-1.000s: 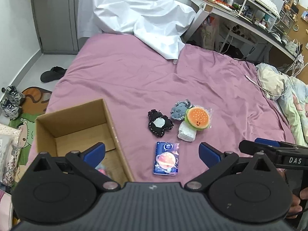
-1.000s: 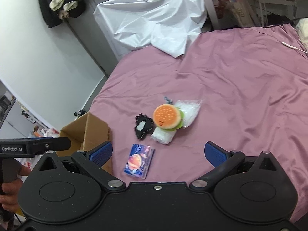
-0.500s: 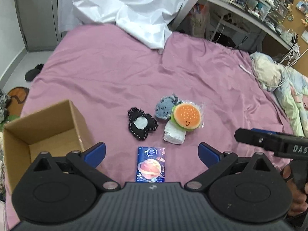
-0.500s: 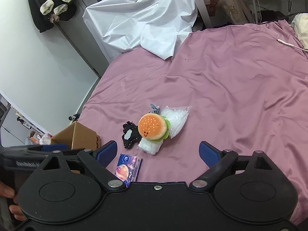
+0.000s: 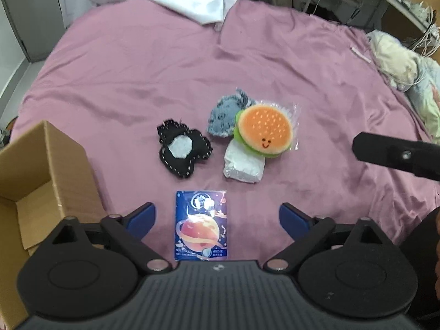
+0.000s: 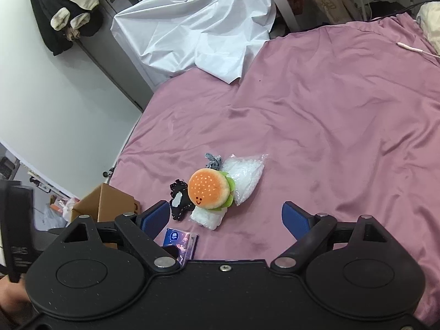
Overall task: Organize soft objects
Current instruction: 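Grasp the blue tissue pack with the left gripper while the right gripper grasps the burger plush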
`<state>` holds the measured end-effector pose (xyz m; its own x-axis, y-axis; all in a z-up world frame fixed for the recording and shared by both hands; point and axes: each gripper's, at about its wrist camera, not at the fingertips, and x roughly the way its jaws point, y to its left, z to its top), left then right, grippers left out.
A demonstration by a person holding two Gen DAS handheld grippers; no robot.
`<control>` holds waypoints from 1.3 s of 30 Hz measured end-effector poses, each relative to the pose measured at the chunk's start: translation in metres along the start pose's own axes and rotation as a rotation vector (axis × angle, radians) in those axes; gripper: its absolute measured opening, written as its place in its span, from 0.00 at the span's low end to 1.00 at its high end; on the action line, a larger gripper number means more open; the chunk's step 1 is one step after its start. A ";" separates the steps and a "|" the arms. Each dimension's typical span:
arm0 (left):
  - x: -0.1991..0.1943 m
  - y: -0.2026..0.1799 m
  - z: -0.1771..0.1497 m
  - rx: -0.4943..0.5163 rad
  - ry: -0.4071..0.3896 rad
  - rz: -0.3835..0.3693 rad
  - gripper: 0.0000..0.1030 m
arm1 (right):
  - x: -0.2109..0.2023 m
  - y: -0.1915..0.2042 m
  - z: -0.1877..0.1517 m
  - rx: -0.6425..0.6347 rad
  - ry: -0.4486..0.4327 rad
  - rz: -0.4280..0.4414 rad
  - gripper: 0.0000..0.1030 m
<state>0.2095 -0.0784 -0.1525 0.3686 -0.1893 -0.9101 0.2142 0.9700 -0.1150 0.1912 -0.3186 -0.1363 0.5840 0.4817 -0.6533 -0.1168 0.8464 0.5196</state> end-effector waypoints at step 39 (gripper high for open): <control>0.016 0.029 0.008 -0.134 0.025 0.025 0.49 | 0.041 0.008 0.016 -0.011 0.036 0.003 0.85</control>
<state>0.2287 -0.0542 -0.1672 0.3496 -0.1623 -0.9227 0.0821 0.9864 -0.1424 0.2271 -0.2953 -0.1505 0.5547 0.4919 -0.6711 -0.1276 0.8473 0.5156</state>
